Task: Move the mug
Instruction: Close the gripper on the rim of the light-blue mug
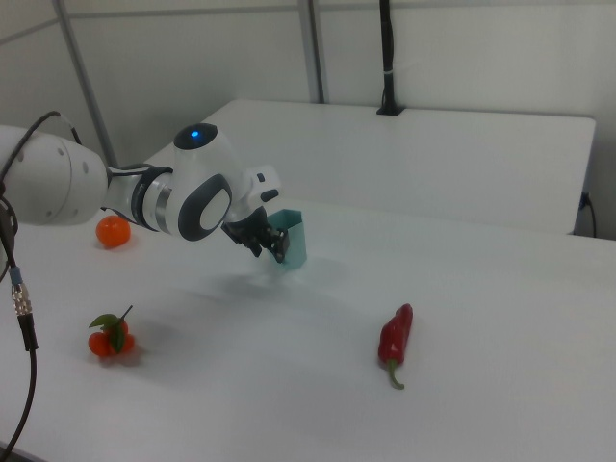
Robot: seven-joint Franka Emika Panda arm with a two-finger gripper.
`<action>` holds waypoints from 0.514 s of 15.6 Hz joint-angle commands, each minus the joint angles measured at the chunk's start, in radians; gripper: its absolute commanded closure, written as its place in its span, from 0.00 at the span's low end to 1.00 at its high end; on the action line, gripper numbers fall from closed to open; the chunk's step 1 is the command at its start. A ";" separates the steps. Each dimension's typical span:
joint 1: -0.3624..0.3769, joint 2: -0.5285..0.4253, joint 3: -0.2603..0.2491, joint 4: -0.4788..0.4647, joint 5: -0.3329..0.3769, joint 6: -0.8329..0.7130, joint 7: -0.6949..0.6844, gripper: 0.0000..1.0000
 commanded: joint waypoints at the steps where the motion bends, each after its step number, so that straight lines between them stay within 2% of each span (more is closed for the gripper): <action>1: 0.008 0.008 -0.004 0.009 0.003 0.035 -0.011 0.50; 5: 0.007 0.025 -0.004 0.010 0.001 0.081 -0.012 0.51; 8: 0.007 0.028 -0.004 0.024 0.000 0.080 -0.014 0.62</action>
